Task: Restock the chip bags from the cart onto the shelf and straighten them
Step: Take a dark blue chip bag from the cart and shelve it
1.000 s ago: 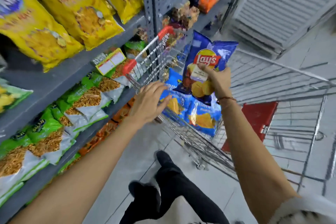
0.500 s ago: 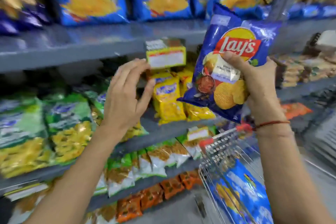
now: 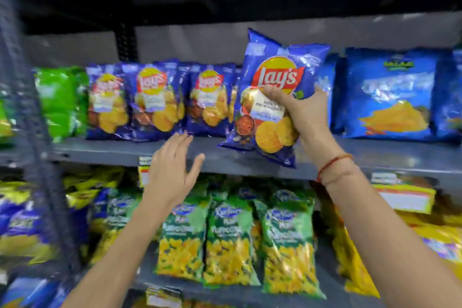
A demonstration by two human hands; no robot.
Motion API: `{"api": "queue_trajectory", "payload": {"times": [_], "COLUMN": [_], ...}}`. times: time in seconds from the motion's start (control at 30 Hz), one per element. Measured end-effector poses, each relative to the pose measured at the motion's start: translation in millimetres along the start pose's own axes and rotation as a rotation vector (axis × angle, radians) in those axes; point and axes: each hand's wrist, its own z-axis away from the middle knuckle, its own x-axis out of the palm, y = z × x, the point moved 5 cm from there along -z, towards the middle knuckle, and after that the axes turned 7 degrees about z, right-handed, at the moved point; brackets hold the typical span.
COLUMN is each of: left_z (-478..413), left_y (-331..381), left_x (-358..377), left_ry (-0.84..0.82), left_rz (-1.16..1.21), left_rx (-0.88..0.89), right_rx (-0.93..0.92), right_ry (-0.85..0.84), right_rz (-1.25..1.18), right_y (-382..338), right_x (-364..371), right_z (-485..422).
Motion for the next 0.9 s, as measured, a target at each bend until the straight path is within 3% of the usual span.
{"api": "queue_trajectory", "payload": {"times": [0.17, 0.43, 0.9], "left_z": [0, 1, -1], "left_y": [-29, -28, -20], "left_x": [13, 16, 17], "left_ry": [-0.112, -0.065, 0.016], "left_rz": [-0.078, -0.082, -0.030], "left_rx": [-0.017, -0.027, -0.006], "right_rx": [0.031, 0.100, 0.137], "right_ry": [-0.092, -0.171, -0.172], "right_rz": [0.046, 0.163, 0.274], "right_y": [24, 61, 70], "right_x": [77, 133, 113], "right_z": [-26, -43, -37]}}
